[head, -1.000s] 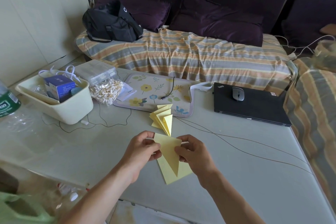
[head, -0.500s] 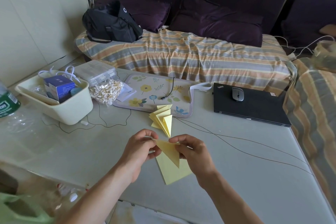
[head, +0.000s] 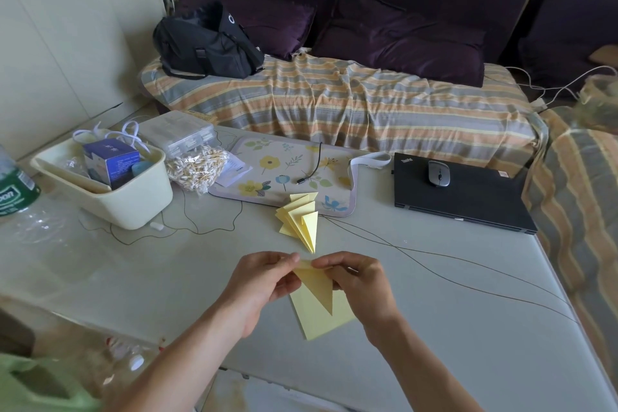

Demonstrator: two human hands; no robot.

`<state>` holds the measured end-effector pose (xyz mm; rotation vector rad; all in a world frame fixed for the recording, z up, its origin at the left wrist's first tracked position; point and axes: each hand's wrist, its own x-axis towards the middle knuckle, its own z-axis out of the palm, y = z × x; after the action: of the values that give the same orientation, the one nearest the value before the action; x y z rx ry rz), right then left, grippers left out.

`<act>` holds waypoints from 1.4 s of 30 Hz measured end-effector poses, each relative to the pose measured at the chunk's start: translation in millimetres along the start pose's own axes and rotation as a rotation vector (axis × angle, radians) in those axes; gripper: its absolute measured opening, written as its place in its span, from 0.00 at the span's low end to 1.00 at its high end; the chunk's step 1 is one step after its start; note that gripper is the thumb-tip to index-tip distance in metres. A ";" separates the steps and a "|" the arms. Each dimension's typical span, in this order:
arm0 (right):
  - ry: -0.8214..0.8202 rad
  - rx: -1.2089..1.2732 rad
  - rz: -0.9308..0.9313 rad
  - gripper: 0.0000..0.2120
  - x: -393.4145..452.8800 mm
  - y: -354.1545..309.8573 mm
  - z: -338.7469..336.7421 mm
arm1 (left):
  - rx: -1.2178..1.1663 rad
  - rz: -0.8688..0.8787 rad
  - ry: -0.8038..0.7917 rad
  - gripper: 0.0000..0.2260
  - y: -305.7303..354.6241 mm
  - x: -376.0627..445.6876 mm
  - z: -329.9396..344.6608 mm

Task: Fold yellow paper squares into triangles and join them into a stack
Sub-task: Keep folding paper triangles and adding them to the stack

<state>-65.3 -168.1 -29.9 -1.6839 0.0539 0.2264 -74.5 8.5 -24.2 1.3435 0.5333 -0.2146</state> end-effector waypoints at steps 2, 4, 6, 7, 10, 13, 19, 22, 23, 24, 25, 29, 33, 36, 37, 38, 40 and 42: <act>-0.013 0.004 -0.001 0.19 -0.6 0.1 0.9 | -0.012 0.014 0.036 0.06 -0.9 0.3 -0.6; -0.039 0.002 0.002 0.20 -1.5 -0.3 2.2 | -0.040 0.019 0.070 0.06 -1.5 1.5 -2.1; -0.069 -0.020 0.003 0.21 -2.2 -0.1 2.8 | -0.063 0.034 0.098 0.06 -0.5 1.4 -3.3; -0.081 -0.039 0.004 0.21 -2.2 0.0 2.8 | -0.064 0.050 0.111 0.06 0.0 1.0 -3.4; -0.076 -0.046 0.016 0.21 -1.3 0.5 3.4 | -0.029 0.120 0.138 0.04 1.1 -0.6 -2.8; -0.039 0.074 0.056 0.14 1.2 -0.6 3.2 | 0.069 0.175 0.120 0.05 -0.3 0.1 -2.1; -0.136 -0.078 0.096 0.10 -3.6 2.0 3.5 | 0.197 0.218 0.049 0.05 -2.3 -3.6 2.9; -0.124 -0.158 0.065 0.10 -3.2 4.0 4.7 | 0.191 0.212 0.035 0.06 -2.2 -3.2 2.6; -0.117 -0.164 0.061 0.10 -2.5 3.7 4.4 | 0.185 0.209 0.031 0.05 -2.0 -3.5 2.7; -0.113 -0.170 0.059 0.10 -1.9 3.3 4.2 | 0.174 0.204 0.028 0.05 -1.9 -3.8 2.6; -0.111 -0.176 0.062 0.09 -1.3 3.0 4.2 | 0.164 0.197 0.027 0.04 -1.9 -4.0 2.6; -0.110 -0.213 0.089 0.09 -1.3 3.8 5.0 | 0.167 0.165 0.042 0.05 -1.8 -4.1 1.1; -0.111 -0.226 0.084 0.10 -2.5 2.8 4.3 | 0.218 0.188 0.026 0.05 -2.4 -5.7 2.9; -0.131 -0.217 0.064 0.10 -3.0 3.0 5.3 | 0.268 0.204 0.018 0.05 -3.9 -5.4 3.9; -0.124 -0.220 0.060 0.10 -2.6 3.8 5.6 | 0.276 0.201 0.016 0.05 -3.8 -5.5 4.0; -0.109 -0.222 0.057 0.10 -1.9 4.9 5.6 | 0.279 0.187 0.005 0.06 -3.4 -5.8 3.9; -0.063 -0.209 0.063 0.09 0.2 6.5 5.0 | 0.277 0.116 -0.065 0.10 -2.0 -7.2 3.9; -0.018 -0.162 0.077 0.09 2.3 7.1 3.3 | 0.316 0.001 -0.162 0.13 -1.9 -9.6 4.7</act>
<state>-64.5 -165.5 -37.5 -1.8431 0.0886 0.3104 -82.5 2.1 -20.7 1.6162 0.3715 -0.4161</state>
